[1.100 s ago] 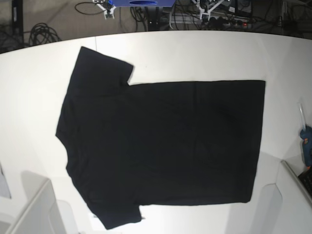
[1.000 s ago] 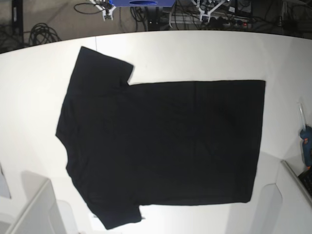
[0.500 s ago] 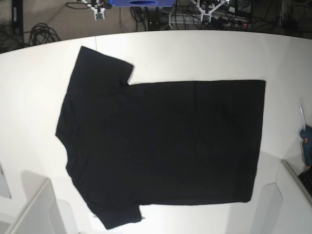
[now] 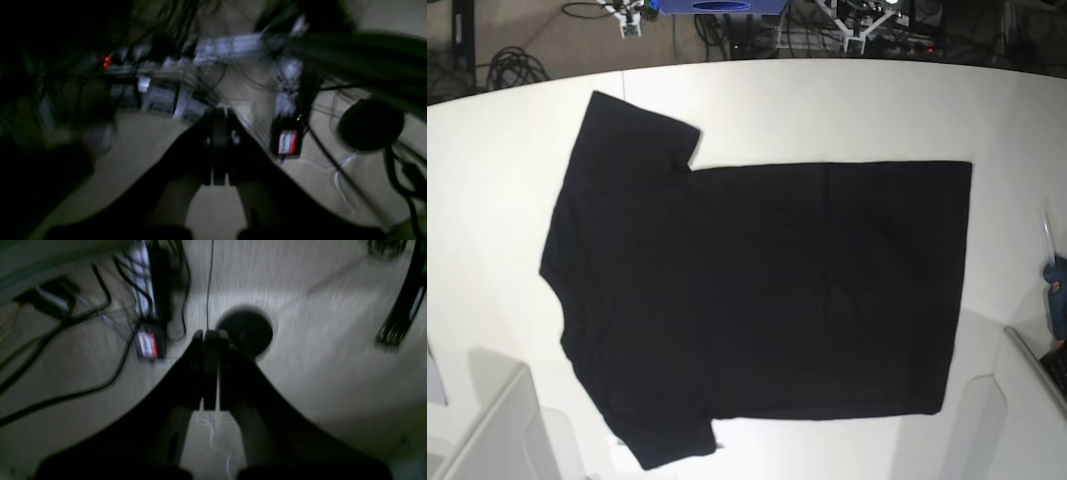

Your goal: Fold the T-shirt properly

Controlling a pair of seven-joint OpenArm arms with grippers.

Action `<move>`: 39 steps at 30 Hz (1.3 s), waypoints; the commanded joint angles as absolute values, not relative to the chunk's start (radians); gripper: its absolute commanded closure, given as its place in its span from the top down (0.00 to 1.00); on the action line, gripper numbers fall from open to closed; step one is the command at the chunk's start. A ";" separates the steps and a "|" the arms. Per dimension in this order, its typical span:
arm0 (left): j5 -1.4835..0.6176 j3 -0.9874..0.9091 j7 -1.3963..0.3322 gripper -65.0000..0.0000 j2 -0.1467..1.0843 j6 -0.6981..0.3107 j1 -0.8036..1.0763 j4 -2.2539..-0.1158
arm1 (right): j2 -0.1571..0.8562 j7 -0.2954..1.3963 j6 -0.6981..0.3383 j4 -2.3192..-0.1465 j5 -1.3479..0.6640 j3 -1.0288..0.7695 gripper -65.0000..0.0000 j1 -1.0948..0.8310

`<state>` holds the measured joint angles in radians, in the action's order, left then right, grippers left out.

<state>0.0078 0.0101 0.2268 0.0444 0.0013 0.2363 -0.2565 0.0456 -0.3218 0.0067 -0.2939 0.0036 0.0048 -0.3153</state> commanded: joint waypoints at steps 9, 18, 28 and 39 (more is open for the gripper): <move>0.001 0.005 0.213 0.00 0.139 0.005 0.483 -0.536 | 0.062 -0.317 0.005 -0.460 -0.001 -0.004 0.00 -0.503; -0.001 -0.008 0.211 0.00 0.202 0.005 0.769 -0.901 | 0.062 -0.048 0.007 -0.964 -0.001 -0.005 0.00 -0.788; -0.194 -0.137 0.213 0.00 0.246 0.005 1.021 -1.207 | 0.053 0.162 0.007 -1.478 -0.002 -0.134 0.00 -1.035; -0.321 -0.134 0.211 0.00 0.312 0.005 1.257 -1.581 | 0.051 0.272 0.007 -1.787 -0.002 -0.183 0.00 -1.164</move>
<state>-0.3195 -0.1299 0.1982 0.3073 0.0010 1.2343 -1.5749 0.0479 0.2893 0.0025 -1.7748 -0.0029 -0.1787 -1.1419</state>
